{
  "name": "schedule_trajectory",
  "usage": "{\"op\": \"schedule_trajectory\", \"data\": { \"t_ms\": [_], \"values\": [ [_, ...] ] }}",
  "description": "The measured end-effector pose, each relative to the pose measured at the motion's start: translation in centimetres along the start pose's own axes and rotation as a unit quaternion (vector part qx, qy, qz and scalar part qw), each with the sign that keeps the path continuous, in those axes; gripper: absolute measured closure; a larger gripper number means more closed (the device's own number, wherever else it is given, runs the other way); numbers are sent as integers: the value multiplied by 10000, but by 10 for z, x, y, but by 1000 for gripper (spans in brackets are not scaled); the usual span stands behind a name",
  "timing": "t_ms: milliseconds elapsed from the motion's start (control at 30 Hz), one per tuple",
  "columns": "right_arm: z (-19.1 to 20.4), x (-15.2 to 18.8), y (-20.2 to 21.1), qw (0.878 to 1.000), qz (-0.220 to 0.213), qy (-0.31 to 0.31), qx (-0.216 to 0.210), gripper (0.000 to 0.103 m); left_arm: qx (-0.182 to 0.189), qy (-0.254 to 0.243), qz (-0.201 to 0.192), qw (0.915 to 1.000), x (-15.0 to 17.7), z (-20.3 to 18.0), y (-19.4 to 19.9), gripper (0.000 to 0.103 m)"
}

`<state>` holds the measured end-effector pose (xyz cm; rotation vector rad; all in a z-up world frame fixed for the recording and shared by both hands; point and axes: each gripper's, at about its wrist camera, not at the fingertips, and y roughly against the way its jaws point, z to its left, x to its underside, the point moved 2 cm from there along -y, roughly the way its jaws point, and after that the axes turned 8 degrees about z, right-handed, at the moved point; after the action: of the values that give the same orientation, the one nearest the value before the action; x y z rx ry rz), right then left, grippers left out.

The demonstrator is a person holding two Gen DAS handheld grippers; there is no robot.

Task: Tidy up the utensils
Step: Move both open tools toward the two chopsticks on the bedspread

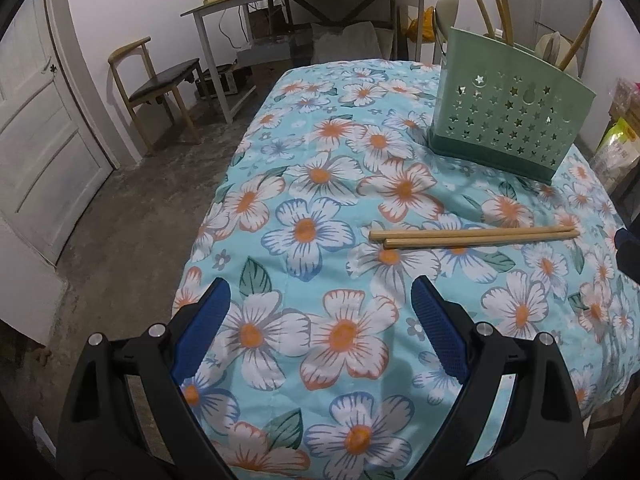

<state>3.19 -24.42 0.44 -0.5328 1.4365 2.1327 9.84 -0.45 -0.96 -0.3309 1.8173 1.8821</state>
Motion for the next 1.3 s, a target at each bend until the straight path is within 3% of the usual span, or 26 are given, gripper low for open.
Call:
{"op": "schedule_trajectory", "data": {
  "t_ms": [267,433,533,733,867,1133,1300],
  "values": [
    [-3,5,-9,9988,131,49,461,22,35,-39,76,10000,3,-5,-6,15],
    [-2,13,-21,9906,185,303,1321,15,214,11,337,9992,10,-7,-27,12],
    [-3,19,-34,9852,343,442,1618,12,287,30,584,9979,18,-7,-43,11],
    [-14,28,-54,9771,663,431,1976,9,539,74,443,9975,25,-1,-46,8],
    [-18,32,-61,9760,718,332,2027,6,529,15,403,9978,27,-2,-46,8],
    [-32,33,-55,9877,663,-83,1411,6,679,-57,223,9974,31,0,-43,8],
    [-35,31,-53,9886,737,-281,1286,6,859,-187,60,9961,39,1,-39,8]
  ]
}}
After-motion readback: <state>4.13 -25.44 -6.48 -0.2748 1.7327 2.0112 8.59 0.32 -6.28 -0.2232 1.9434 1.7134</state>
